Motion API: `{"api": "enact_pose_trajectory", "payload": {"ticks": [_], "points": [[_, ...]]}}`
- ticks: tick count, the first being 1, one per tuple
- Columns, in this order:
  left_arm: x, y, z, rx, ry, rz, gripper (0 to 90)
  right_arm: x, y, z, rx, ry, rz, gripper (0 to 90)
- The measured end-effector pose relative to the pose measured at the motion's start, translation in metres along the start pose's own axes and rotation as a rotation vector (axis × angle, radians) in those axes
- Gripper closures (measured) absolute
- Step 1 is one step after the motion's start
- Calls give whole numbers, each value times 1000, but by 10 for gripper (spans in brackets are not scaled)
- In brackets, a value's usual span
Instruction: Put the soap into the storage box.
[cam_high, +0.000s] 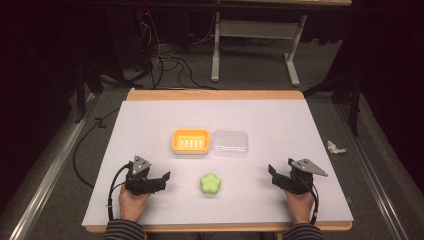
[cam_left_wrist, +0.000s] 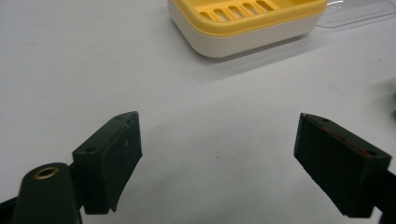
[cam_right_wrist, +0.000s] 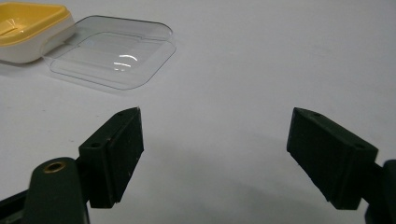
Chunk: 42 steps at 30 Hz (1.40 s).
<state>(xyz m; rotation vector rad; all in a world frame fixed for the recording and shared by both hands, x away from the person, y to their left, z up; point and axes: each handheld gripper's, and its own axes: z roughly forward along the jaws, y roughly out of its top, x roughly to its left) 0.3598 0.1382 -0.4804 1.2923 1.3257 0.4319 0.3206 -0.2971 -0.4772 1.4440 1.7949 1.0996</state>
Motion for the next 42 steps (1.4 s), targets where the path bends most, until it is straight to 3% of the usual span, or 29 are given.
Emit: {"api": "enact_pose_trajectory", "payload": {"ticks": [10, 15, 22, 30, 34, 42], "points": [[-7, -1, -3, -1, -26, 10, 148, 0, 1, 1, 10, 1, -2, 200], [-15, -2, -4, 16, -51, 44, 148, 0, 0, 1, 11, -2, 0, 202], [-22, -1, -6, 16, -74, 35, 146, 0, 1, 2, 17, 1, -4, 204], [-35, -3, -7, 30, -105, 70, 130, 0, 0, 0, -4, 2, 9, 201], [-43, -3, -6, 24, -125, 67, 142, -1, -1, -2, -18, 8, 11, 201], [-59, -5, -5, 58, -169, 75, 143, -1, -1, -2, -17, 4, 10, 197]]}}
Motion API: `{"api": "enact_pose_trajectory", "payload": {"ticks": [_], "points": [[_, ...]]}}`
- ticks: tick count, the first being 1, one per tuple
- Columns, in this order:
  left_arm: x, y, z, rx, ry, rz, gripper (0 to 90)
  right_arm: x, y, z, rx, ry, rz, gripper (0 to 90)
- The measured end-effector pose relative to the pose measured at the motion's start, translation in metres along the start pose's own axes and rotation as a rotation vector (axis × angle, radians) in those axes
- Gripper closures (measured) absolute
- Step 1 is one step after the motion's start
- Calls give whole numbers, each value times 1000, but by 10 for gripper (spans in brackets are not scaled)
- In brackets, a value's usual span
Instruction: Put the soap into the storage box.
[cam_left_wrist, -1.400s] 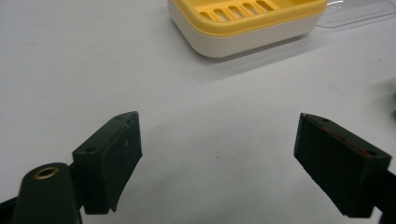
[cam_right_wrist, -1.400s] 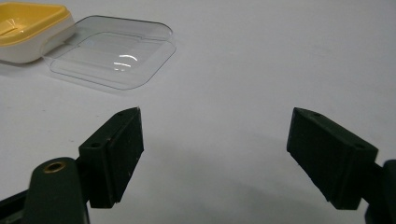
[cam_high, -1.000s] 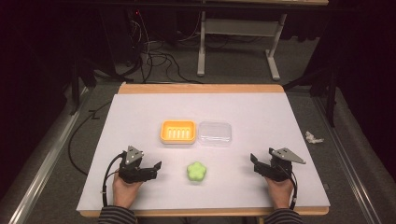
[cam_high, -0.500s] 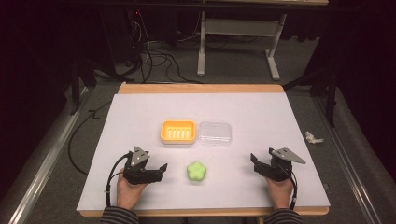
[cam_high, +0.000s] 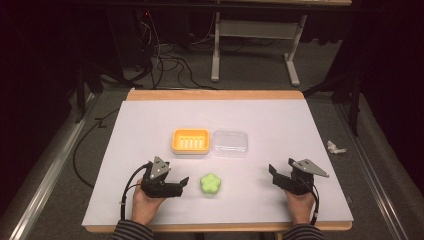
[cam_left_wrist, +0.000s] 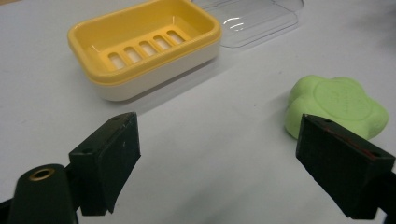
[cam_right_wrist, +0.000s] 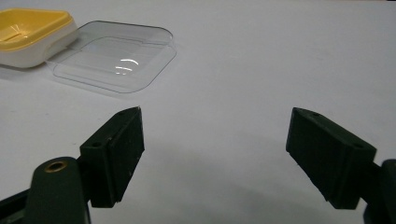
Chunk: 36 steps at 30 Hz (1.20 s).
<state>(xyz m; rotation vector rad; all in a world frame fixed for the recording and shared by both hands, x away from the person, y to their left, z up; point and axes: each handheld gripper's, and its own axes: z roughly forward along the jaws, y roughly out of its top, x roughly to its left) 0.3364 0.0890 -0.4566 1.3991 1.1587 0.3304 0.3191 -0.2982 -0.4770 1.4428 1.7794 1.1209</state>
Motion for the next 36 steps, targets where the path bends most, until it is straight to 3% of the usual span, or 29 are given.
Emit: {"api": "enact_pose_trajectory", "payload": {"ticks": [4, 11, 16, 21, 36], "points": [[-6, 1, 1, 10, -19, -20, 144, -1, 0, -1, -13, 6, -5, 197], [-18, -6, 6, 47, -47, 15, 144, -1, -1, -1, -16, 2, -2, 197], [-26, -8, 10, 51, -65, 14, 144, -1, 0, 0, -6, 1, 2, 200], [-38, -17, 17, 86, -95, 46, 141, -2, 0, 0, -2, -2, 13, 203], [-57, -34, 35, 169, -130, 105, 126, -2, 0, 0, 2, -6, 19, 211]]}}
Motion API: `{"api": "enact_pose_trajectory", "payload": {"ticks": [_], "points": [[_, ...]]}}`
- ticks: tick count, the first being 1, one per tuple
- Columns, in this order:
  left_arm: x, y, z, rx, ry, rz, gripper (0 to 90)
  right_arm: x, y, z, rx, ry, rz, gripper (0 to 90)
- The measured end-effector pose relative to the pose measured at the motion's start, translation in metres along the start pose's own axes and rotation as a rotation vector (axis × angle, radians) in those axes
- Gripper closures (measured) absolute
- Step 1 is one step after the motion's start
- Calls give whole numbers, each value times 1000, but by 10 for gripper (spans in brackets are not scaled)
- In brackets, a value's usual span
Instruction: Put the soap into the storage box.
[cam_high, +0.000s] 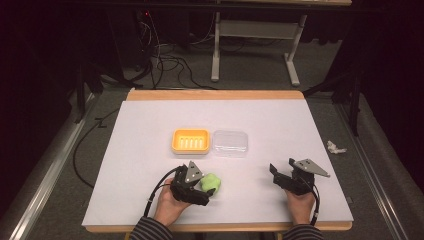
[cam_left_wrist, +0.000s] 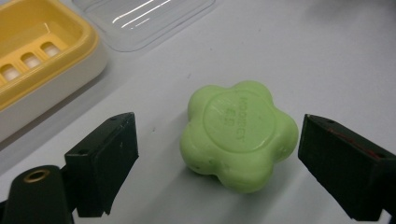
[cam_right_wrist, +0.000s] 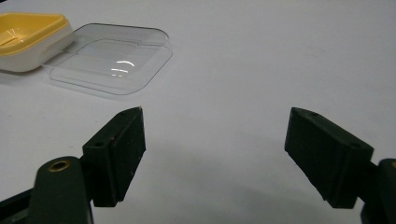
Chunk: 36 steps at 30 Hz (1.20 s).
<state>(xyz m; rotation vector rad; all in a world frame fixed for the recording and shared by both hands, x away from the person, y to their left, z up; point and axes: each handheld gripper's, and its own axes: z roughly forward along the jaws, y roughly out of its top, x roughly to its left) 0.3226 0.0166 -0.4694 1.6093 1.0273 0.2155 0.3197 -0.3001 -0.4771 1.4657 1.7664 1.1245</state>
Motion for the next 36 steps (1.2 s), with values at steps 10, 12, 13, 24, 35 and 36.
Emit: {"api": "enact_pose_trajectory", "payload": {"ticks": [10, 12, 13, 24, 35, 36], "points": [[-6, -7, 11, 45, -7, 22, 127, 0, 0, 1, 8, -4, 1, 214], [-6, -9, 12, 55, -4, 35, 126, 0, 0, 1, 11, -3, 5, 214], [-5, -10, 14, 65, 2, 39, 126, 0, 0, 1, 11, -4, 6, 214], [-6, -17, 23, 99, 9, 57, 171, -1, 1, 2, 11, -4, 6, 215], [-4, -16, 26, 105, -2, 21, 254, 0, 1, 2, 24, -6, 10, 221], [-4, -16, 26, 106, -4, 22, 255, 0, 1, 3, 25, -7, 10, 221]]}}
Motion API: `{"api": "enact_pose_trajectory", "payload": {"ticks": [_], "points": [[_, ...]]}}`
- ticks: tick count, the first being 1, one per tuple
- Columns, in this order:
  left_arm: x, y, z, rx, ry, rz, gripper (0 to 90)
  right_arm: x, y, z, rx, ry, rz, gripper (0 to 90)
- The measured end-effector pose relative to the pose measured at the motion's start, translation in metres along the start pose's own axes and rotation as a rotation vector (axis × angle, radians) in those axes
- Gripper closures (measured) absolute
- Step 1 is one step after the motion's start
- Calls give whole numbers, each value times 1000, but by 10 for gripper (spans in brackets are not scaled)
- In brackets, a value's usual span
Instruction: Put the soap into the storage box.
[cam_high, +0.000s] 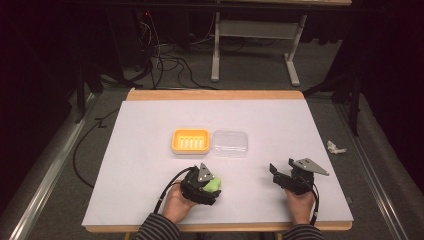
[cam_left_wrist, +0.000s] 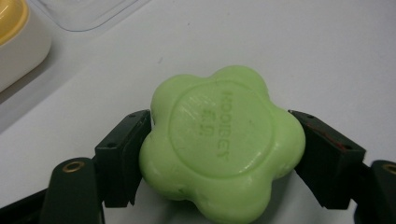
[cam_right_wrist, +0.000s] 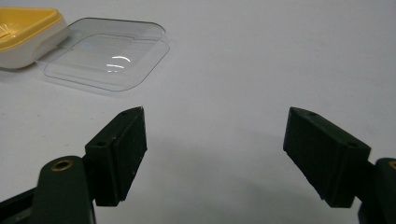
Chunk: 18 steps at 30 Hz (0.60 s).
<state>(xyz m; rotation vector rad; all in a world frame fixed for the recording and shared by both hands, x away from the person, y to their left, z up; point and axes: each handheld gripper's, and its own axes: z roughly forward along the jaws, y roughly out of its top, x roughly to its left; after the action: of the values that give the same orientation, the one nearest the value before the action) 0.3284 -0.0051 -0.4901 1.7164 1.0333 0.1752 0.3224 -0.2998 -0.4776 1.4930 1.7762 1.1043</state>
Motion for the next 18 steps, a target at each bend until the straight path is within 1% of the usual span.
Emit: {"api": "enact_pose_trajectory", "payload": {"ticks": [4, 9, 10, 12, 13, 16, 18], "points": [[1, 0, 0, 2, -5, 1, 257, 0, 0, 0, -2, -3, 3, 220], [0, 1, 0, -8, -5, 4, 258, -1, 0, 1, 6, 0, 9, 220], [0, 3, -2, -18, -7, -3, 259, -1, 0, 1, 7, 0, 6, 220], [0, 4, -3, -22, -11, -8, 260, -1, 0, 1, 9, -3, 4, 220], [0, 6, -7, -29, -19, -11, 260, -1, 0, 1, 10, -5, 5, 220], [0, 7, -10, -38, -23, -6, 262, -1, 0, 1, 11, -6, 5, 219], [0, 8, -12, -48, -26, -10, 265, -1, 1, 1, 13, -5, 4, 219]]}}
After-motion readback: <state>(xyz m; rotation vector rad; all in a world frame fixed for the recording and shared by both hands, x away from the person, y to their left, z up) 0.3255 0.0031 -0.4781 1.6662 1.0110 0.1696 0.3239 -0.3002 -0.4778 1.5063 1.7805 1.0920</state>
